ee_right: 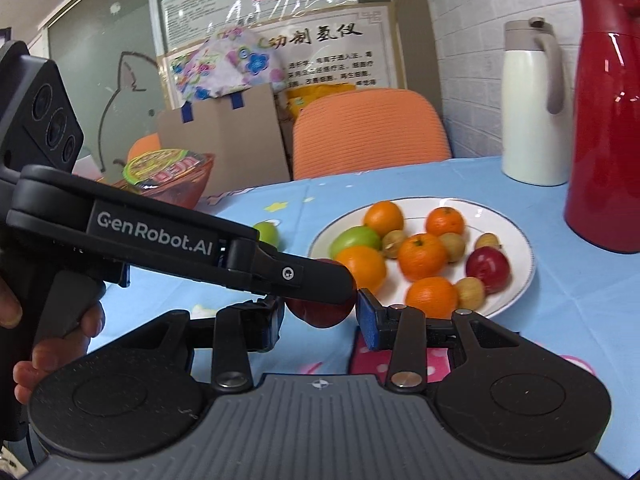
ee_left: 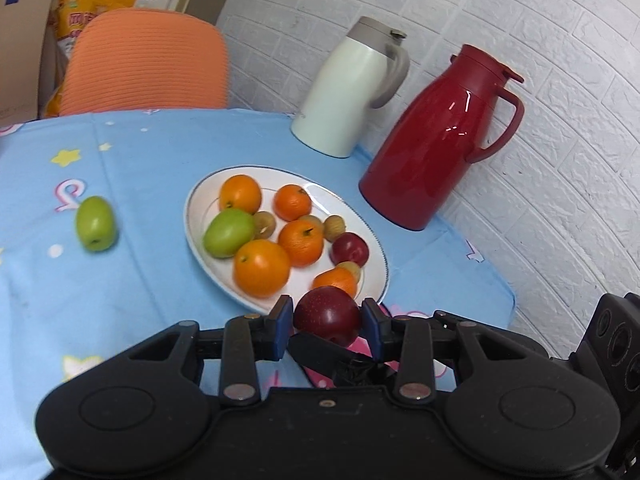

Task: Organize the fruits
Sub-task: 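Carry the red plum with the left tool onto the plate, then open the left tool to release the plum on the plate, then move the open left tool to the green apple on the tablecloth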

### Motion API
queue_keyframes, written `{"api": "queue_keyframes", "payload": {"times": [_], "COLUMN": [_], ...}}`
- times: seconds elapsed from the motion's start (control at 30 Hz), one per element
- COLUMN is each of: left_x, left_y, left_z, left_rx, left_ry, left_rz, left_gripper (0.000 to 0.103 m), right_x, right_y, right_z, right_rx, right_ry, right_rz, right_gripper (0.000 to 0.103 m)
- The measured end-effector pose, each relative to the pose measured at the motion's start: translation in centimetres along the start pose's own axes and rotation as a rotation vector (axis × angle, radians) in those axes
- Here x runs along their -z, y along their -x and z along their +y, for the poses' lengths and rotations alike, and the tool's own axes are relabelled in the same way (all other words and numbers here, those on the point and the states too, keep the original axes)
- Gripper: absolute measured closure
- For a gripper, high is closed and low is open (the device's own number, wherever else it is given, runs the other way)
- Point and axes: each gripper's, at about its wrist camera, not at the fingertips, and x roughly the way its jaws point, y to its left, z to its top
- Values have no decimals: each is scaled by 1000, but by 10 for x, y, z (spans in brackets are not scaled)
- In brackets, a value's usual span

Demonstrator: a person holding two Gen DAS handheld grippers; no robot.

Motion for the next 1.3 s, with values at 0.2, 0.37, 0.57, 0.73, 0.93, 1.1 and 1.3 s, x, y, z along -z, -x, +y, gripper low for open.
{"api": "queue_keyframes", "payload": {"times": [0.2,0.37,0.57,0.73,0.93,1.1,1.3], "left_x": [-8,-11,-11,-15,-14,-11,-7], "left_y": [-21,-34,-41,-44,-47,-40,-21], "left_z": [-2,4,10,6,5,4,-3], "left_rx": [1,-6,-14,-26,-18,-13,-38], "left_ry": [-14,-1,6,-28,-35,-29,-50], "left_rz": [21,34,37,29,21,7,-43], "left_gripper": [6,6,6,8,6,0,0], "right_x": [1,4,6,7,7,7,8], "right_y": [-7,-14,-23,-31,-31,-28,-20], "right_z": [-20,-28,-28,-32,-31,-27,-21], "right_rx": [12,9,7,36,60,77,77], "right_ry": [-50,-88,-91,-69,-43,-18,29], "right_rz": [4,20,32,34,33,25,-8], "right_gripper": [35,34,35,36,35,30,5]}}
